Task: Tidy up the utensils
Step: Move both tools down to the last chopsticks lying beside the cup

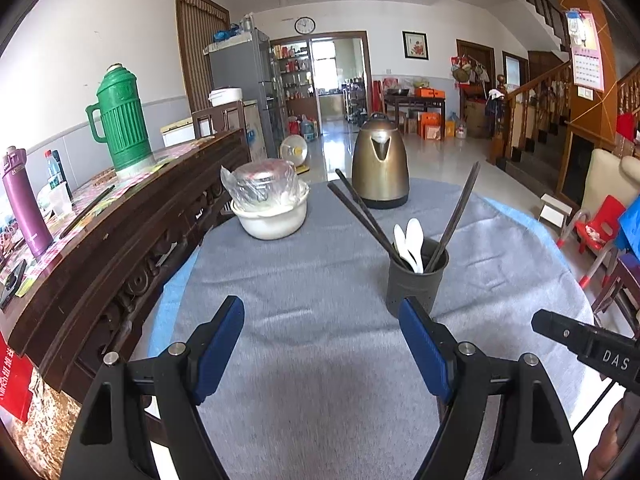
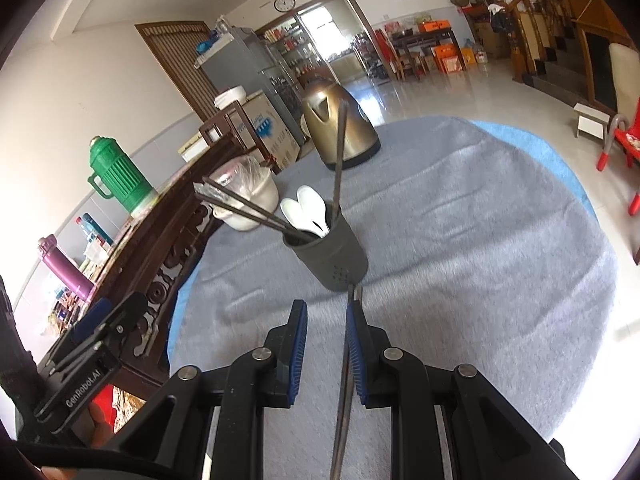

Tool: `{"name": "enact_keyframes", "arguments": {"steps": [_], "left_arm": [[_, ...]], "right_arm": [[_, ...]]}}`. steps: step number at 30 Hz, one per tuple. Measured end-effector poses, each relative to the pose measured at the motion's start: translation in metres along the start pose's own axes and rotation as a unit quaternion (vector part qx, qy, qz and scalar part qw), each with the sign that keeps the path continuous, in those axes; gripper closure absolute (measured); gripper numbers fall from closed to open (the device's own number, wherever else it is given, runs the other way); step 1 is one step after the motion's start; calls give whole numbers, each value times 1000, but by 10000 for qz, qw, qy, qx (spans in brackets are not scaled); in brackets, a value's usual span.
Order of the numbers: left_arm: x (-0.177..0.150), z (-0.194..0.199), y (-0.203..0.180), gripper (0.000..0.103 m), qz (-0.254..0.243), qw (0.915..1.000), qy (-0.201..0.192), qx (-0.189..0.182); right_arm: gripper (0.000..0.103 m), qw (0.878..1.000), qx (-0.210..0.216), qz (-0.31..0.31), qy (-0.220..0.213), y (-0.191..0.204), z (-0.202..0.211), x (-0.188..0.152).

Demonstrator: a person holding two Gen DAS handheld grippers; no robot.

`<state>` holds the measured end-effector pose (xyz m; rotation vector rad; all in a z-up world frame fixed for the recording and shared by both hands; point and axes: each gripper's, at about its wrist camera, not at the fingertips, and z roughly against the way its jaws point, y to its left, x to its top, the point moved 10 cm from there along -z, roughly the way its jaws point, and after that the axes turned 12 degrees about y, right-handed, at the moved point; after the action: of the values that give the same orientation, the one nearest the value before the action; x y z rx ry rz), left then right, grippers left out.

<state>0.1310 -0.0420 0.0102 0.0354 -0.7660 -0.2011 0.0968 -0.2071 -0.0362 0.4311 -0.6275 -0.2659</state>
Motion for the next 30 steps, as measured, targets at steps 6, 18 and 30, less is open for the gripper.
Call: {"name": "enact_keyframes", "arguments": {"steps": [6, 18, 30], "left_arm": [[-13, -15, -5, 23, -7, 9998, 208, 12], [-38, -44, -7, 23, -15, 9978, 659, 53], [-46, -53, -5, 23, 5, 9966, 818, 39]], "right_arm": [[80, 9997, 32, -49, 235, -8, -17, -14], [80, 9974, 164, -176, 675, -21, -47, -40], [80, 9962, 251, -226, 809, -20, -56, -46]]}}
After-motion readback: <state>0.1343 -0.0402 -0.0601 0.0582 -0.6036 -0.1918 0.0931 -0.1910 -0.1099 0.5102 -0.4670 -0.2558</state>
